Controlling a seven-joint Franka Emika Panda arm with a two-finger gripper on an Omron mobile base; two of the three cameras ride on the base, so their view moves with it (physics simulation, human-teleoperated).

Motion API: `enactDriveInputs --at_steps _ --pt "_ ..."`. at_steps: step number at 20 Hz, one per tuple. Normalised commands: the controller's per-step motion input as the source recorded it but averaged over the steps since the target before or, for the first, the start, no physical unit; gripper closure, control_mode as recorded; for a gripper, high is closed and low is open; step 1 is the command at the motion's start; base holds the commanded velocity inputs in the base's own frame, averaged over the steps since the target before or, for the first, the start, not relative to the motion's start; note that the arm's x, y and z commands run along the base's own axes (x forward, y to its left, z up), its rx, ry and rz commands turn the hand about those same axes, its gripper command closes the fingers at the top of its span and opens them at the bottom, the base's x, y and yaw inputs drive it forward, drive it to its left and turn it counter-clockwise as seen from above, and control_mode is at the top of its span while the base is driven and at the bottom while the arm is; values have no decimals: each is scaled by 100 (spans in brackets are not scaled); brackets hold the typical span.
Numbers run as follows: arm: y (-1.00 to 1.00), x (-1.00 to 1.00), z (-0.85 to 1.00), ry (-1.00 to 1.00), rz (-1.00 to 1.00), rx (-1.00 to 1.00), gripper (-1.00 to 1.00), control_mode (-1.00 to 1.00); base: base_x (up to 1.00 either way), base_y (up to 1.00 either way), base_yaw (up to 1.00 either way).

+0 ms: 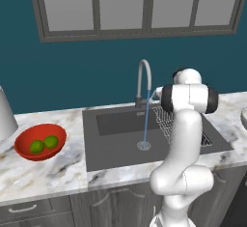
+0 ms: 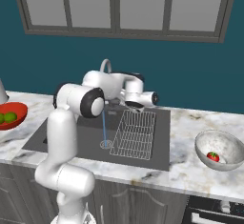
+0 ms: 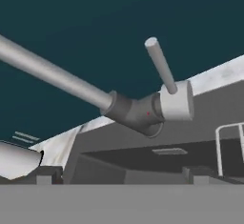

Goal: Pick the limes from the sink and place them in one bowl. Place the tomato in the other bowl. Then turn off the sink faucet.

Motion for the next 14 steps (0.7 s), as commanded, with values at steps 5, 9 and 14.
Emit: enactDriveInputs --at_steps 5,9,14 --pt "-26 63 -43 -5 0 -1 -100 -100 0 0 0" --pt "2 41 -32 -18 0 -7 -100 -100 0 0 0" --pt "0 29 -7 -12 0 -4 -100 -100 0 0 0"
